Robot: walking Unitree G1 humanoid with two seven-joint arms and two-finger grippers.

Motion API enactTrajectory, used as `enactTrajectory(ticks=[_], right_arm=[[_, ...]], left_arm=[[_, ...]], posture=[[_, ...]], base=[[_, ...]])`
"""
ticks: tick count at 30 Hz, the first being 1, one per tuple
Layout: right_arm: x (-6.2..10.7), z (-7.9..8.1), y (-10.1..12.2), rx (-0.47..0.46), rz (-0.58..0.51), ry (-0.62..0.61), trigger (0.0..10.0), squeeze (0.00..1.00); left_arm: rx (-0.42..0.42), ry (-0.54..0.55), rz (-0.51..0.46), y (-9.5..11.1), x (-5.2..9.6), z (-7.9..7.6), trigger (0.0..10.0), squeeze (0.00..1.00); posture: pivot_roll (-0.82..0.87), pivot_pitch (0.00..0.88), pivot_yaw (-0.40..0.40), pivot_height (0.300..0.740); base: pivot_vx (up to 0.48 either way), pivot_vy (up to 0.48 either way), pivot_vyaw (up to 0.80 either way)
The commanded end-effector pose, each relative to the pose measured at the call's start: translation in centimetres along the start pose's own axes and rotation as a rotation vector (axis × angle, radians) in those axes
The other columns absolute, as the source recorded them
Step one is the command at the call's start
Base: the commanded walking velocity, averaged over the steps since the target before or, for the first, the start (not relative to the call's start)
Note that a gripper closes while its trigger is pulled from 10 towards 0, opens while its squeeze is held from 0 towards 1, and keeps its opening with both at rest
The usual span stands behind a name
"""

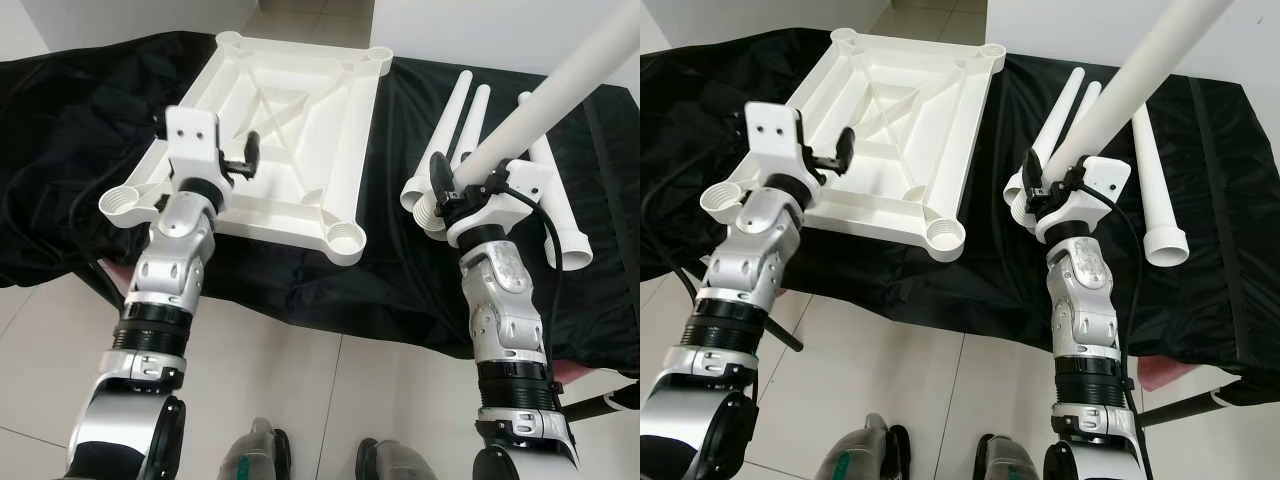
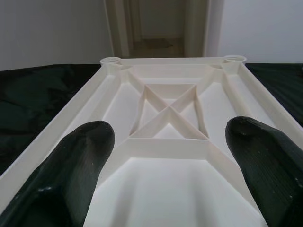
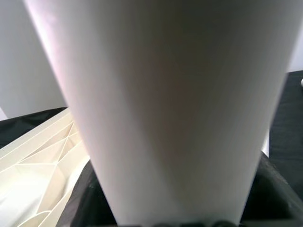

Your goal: Building children table

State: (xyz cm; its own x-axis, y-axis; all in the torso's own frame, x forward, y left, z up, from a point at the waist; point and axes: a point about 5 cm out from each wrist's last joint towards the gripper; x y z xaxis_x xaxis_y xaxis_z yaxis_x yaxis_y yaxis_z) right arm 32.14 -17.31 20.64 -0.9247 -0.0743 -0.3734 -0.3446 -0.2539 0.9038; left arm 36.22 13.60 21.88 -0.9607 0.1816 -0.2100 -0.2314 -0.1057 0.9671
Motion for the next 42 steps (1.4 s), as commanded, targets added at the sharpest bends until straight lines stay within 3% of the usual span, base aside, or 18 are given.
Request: enactTrajectory(ticks=[1,5,8,12,16,17,24,31,35,42], right_arm=[[0.2,0.4,0.1,0.024,0.005,0.030,10.0,0.00],[0.3,0.6,-0.1,0.042,0.006,0.033,10.0,0.00],[0.7,0.4,-0.3,0.104,0.023,0.043,10.0,0.00],[1.7,-0.5,0.0,0.123,0.008,-0.017,10.0,0.00],[2.1,-0.9,0.0,0.157,0.019,-0.065,10.0,0.00],[2.2,-0.9,-0.1,0.174,0.027,-0.068,10.0,0.00],[1.8,0.5,0.0,0.225,0.034,-0.052,10.0,0.00],[1.5,1.2,0.6,0.229,-0.010,0.003,10.0,0.00],[1.7,2.1,0.5,0.171,-0.028,0.045,10.0,0.00],[1.5,2.6,0.3,0.157,-0.027,0.068,10.0,0.00]], left_arm=[[-0.001,0.046,0.012,-0.2,0.4,0.0,10.0,0.00],[0.000,0.040,0.006,-0.3,0.6,-0.2,10.0,0.00],[-0.059,0.029,-0.009,-0.1,0.9,-0.2,10.0,0.00],[-0.026,0.074,-0.018,0.3,1.4,0.1,10.0,0.00],[-0.052,0.110,-0.036,0.6,1.8,0.3,10.0,0.00],[-0.094,0.125,-0.041,0.7,2.1,0.3,10.0,0.00],[-0.095,0.161,-0.019,0.4,3.3,0.3,10.0,0.00],[-0.089,0.171,-0.007,0.6,4.2,0.4,10.0,0.00],[-0.102,0.195,-0.006,0.6,4.9,0.9,10.0,0.00],[-0.105,0.216,-0.002,0.4,4.8,1.4,10.0,0.00]], posture=[[-0.03,0.092,0.047,0.740],[-0.03,0.093,0.043,0.740],[-0.05,0.094,0.044,0.740],[-0.06,0.092,0.053,0.740],[-0.06,0.093,0.055,0.740],[-0.06,0.093,0.055,0.740],[-0.04,0.089,0.038,0.740],[-0.04,0.085,0.036,0.740],[-0.02,0.069,0.017,0.740],[0.01,0.056,0.002,0.740]], base=[[0.000,0.000,0.00],[0.000,0.000,0.00],[0.000,0.000,0.00],[0.000,0.000,0.00],[0.000,0.000,0.00],[0.000,0.000,0.00],[0.000,0.000,0.00],[0.000,0.000,0.00],[0.000,0.000,0.00],[0.000,0.000,0.00]])
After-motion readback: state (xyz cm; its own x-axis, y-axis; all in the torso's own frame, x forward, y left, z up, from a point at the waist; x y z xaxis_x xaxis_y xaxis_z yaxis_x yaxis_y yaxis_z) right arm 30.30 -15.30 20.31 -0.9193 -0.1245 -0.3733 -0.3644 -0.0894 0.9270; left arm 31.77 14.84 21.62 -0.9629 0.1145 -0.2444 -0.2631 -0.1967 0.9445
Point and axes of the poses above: a point about 5 cm out from each wrist's last joint towards the gripper, its own x axis pointing back from the gripper into the wrist, its own y axis along the axis of the wrist's last joint, z = x × y, and after that the axes turned 7 degrees about -x, right-handed
